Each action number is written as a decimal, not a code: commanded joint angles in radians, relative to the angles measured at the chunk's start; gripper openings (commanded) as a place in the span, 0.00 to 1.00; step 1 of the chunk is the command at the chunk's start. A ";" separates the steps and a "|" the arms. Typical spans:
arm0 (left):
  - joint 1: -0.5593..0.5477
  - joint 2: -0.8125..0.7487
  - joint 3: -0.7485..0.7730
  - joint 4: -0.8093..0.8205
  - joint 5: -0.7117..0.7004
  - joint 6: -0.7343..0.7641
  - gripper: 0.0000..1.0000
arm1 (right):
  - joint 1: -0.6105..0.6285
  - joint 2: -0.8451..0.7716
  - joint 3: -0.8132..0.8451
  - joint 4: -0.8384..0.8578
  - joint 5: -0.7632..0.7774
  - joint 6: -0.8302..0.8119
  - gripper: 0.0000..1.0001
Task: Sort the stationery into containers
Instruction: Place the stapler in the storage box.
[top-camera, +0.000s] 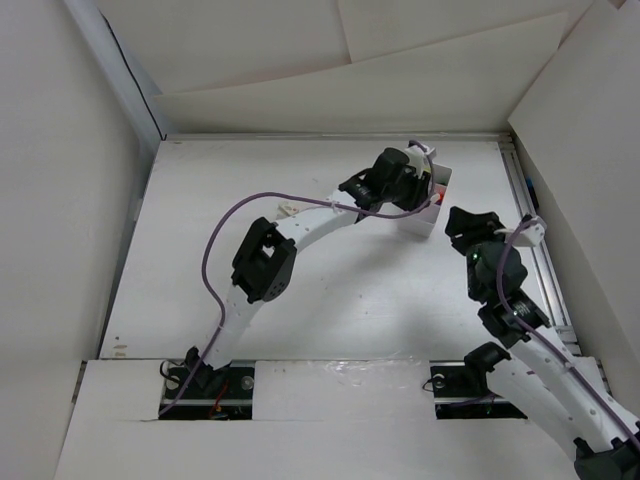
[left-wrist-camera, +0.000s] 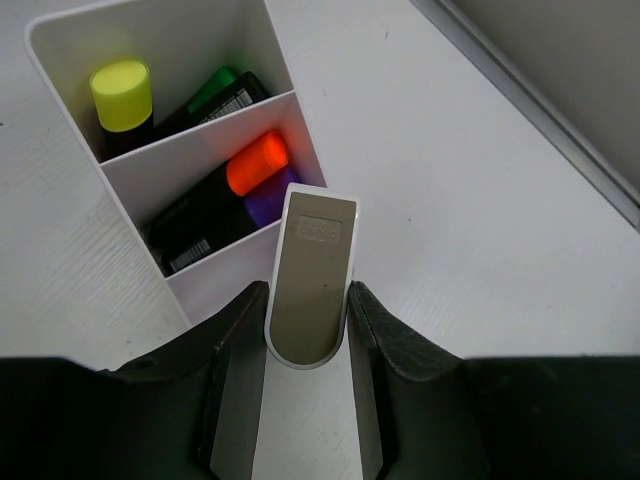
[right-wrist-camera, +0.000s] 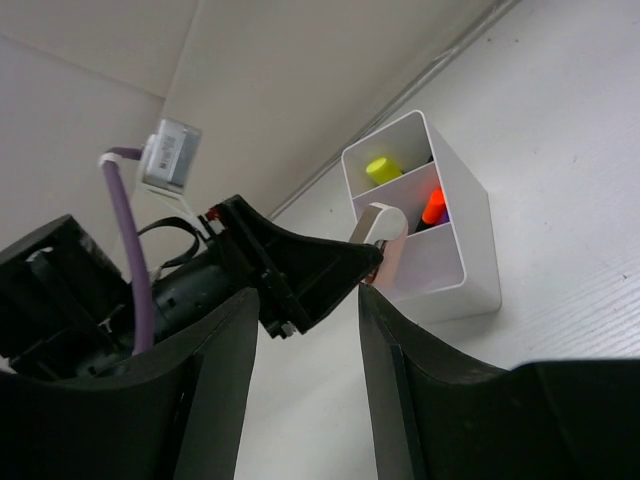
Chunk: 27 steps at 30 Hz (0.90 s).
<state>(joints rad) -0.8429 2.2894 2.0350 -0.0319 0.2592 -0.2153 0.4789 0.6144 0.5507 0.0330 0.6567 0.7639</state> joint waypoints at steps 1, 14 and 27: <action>0.001 0.011 0.082 -0.026 0.011 0.082 0.10 | -0.005 -0.033 0.000 0.022 0.021 0.011 0.50; 0.001 0.064 0.113 -0.037 -0.032 0.168 0.16 | -0.014 -0.054 -0.009 0.022 0.012 0.002 0.50; 0.001 -0.057 -0.039 0.039 -0.060 0.168 0.50 | -0.014 -0.054 -0.009 0.022 -0.009 0.002 0.50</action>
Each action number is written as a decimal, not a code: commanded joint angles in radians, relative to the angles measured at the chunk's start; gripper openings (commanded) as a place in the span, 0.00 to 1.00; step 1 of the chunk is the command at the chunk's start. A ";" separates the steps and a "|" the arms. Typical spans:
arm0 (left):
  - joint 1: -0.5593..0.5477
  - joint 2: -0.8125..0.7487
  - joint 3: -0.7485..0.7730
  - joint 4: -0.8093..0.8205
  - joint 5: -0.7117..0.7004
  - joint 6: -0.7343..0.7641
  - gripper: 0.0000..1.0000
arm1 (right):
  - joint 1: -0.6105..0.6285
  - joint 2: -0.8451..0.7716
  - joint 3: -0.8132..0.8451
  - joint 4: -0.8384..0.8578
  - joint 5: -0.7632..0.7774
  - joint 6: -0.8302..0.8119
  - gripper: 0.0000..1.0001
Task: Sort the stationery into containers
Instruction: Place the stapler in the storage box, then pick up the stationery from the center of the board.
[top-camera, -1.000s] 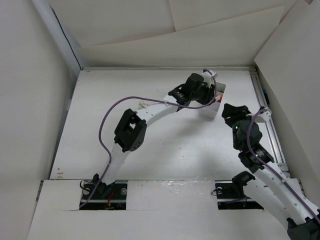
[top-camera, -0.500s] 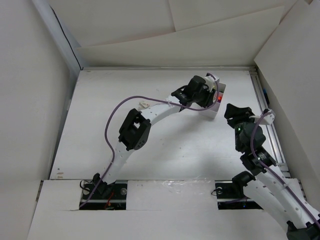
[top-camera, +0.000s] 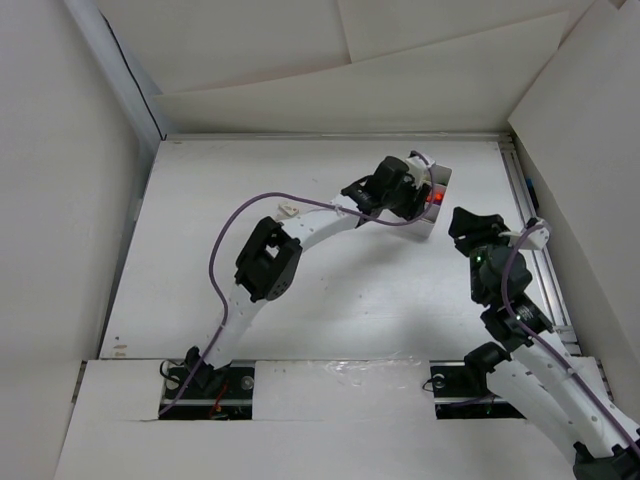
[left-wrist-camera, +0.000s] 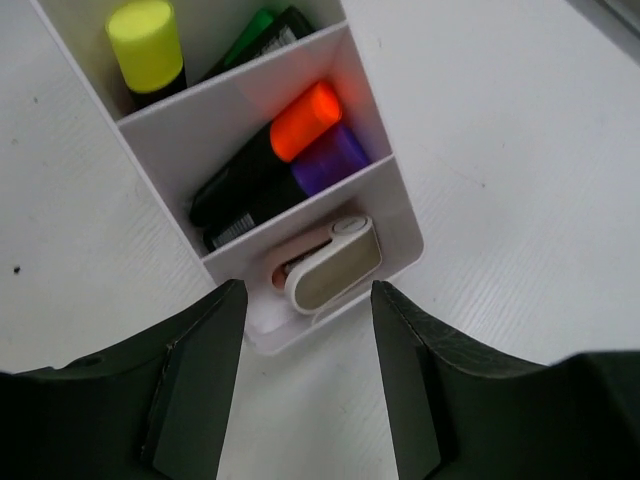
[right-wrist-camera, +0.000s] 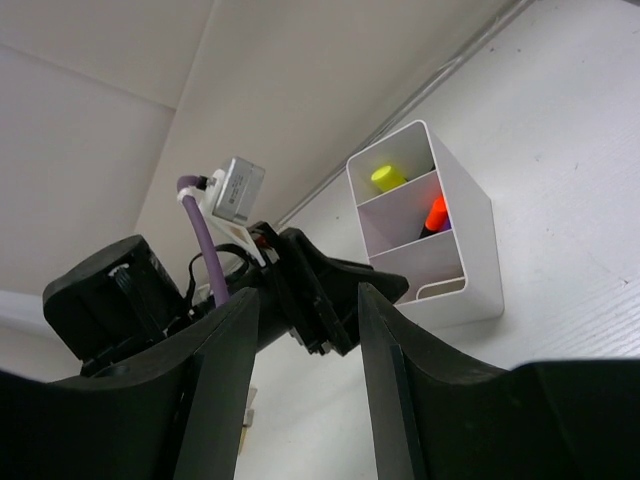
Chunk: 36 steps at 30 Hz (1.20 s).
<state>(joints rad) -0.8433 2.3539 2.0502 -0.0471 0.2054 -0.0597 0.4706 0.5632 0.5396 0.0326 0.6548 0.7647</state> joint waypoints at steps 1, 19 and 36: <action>0.001 -0.142 -0.071 0.064 -0.006 0.012 0.50 | -0.006 -0.012 0.002 0.023 -0.007 0.001 0.50; 0.209 -0.850 -1.007 0.230 -0.402 -0.408 0.41 | -0.006 0.098 0.040 0.041 -0.127 -0.042 0.09; 0.316 -0.696 -1.084 0.096 -0.537 -0.404 0.43 | 0.003 0.202 0.074 0.069 -0.207 -0.074 0.44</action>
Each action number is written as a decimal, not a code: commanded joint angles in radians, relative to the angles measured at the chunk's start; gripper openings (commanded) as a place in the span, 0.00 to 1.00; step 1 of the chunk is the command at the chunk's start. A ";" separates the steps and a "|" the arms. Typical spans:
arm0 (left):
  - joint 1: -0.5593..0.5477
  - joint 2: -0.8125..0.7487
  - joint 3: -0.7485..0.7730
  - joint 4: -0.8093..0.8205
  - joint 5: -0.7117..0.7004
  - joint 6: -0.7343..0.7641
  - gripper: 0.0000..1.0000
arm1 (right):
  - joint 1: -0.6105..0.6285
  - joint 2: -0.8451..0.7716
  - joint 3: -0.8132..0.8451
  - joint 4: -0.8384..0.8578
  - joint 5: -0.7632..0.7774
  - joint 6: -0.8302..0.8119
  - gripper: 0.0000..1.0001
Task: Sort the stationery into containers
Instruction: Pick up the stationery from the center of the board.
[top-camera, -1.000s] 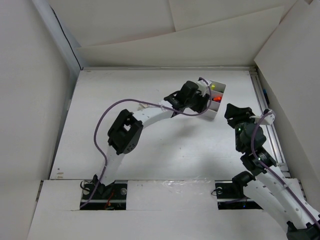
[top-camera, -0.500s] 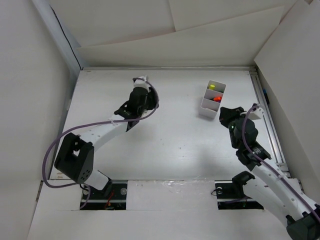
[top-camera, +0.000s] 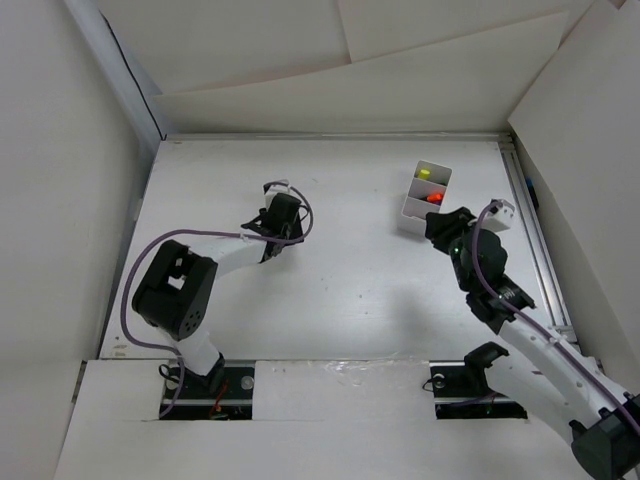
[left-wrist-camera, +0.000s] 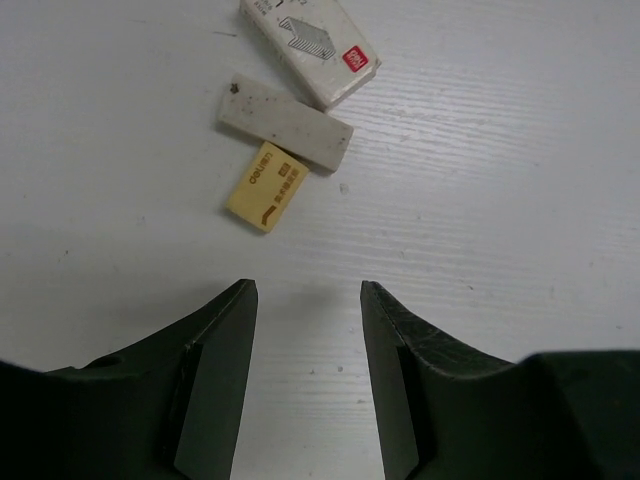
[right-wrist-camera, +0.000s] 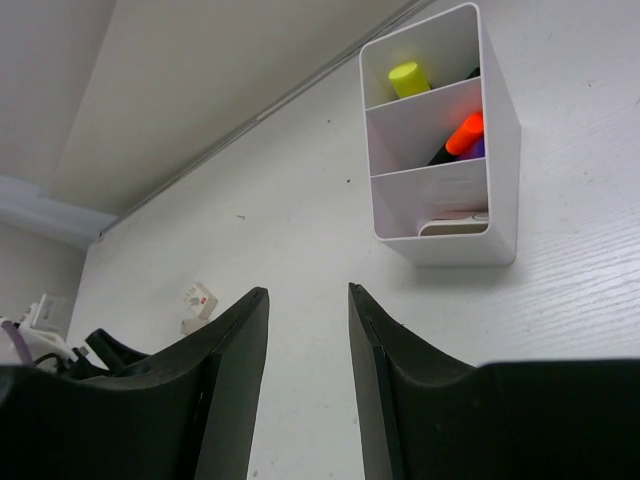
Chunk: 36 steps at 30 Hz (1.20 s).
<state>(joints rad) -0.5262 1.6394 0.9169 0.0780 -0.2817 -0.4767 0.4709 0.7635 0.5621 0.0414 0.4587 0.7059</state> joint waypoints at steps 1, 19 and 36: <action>-0.001 0.039 0.050 -0.029 -0.060 0.013 0.43 | 0.003 0.002 0.051 0.060 -0.020 -0.016 0.44; 0.048 0.201 0.160 -0.018 -0.122 0.069 0.44 | 0.003 0.056 0.062 0.078 -0.043 -0.025 0.45; -0.006 0.061 0.096 0.022 -0.028 0.069 0.07 | 0.003 0.034 0.053 0.078 -0.023 -0.025 0.52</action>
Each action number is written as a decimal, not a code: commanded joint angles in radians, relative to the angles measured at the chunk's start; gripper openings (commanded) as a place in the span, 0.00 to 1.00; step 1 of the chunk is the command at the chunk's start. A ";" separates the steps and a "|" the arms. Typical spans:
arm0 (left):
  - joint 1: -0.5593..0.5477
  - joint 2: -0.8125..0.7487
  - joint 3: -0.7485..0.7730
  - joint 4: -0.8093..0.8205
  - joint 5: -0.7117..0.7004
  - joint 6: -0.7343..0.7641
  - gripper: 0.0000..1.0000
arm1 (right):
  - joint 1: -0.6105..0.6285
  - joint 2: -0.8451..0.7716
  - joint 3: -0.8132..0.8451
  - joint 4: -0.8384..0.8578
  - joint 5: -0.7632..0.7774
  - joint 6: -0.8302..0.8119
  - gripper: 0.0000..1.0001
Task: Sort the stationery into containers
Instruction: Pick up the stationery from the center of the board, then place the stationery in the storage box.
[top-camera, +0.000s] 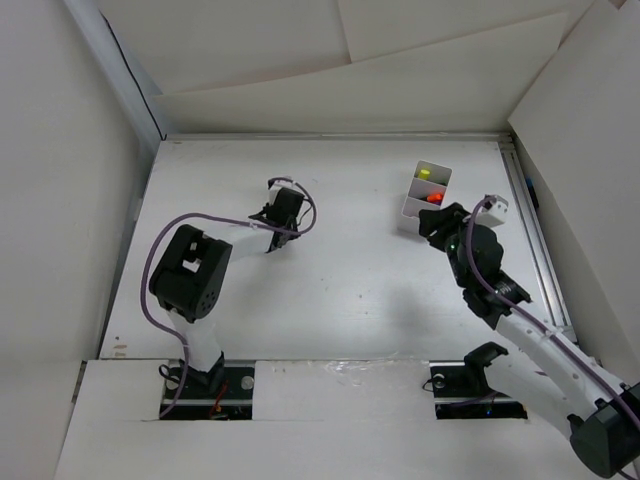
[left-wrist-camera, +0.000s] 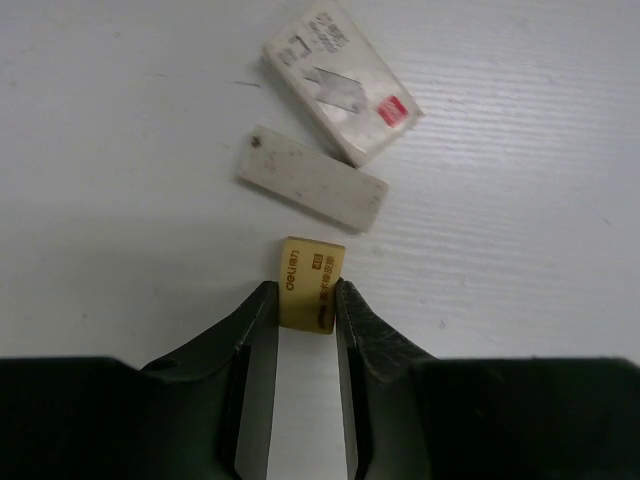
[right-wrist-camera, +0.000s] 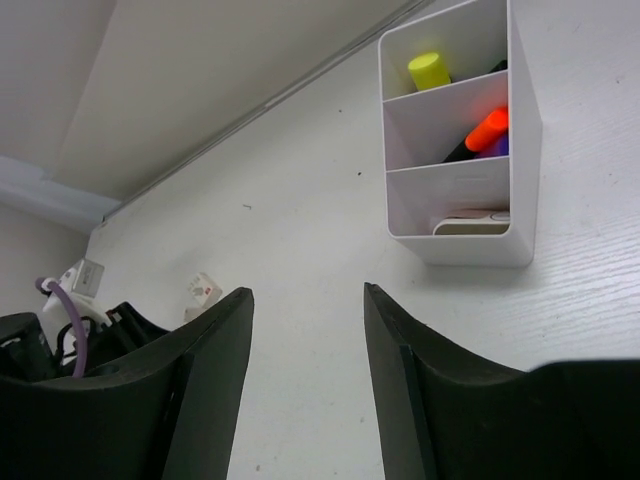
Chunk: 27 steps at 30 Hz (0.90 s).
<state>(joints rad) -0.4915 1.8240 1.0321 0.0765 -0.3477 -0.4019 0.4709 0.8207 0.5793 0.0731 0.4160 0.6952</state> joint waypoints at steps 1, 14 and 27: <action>-0.076 -0.144 -0.020 0.023 0.058 -0.006 0.07 | 0.003 -0.034 0.036 0.047 0.032 -0.014 0.55; -0.357 0.075 0.391 0.144 0.410 -0.043 0.07 | 0.003 -0.196 -0.004 0.008 0.181 0.023 0.89; -0.366 0.386 0.782 0.187 0.523 -0.094 0.09 | 0.003 -0.253 -0.029 -0.001 0.185 0.043 0.89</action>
<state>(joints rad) -0.8516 2.2036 1.7359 0.2287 0.1413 -0.4812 0.4709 0.5545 0.5465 0.0589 0.6052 0.7303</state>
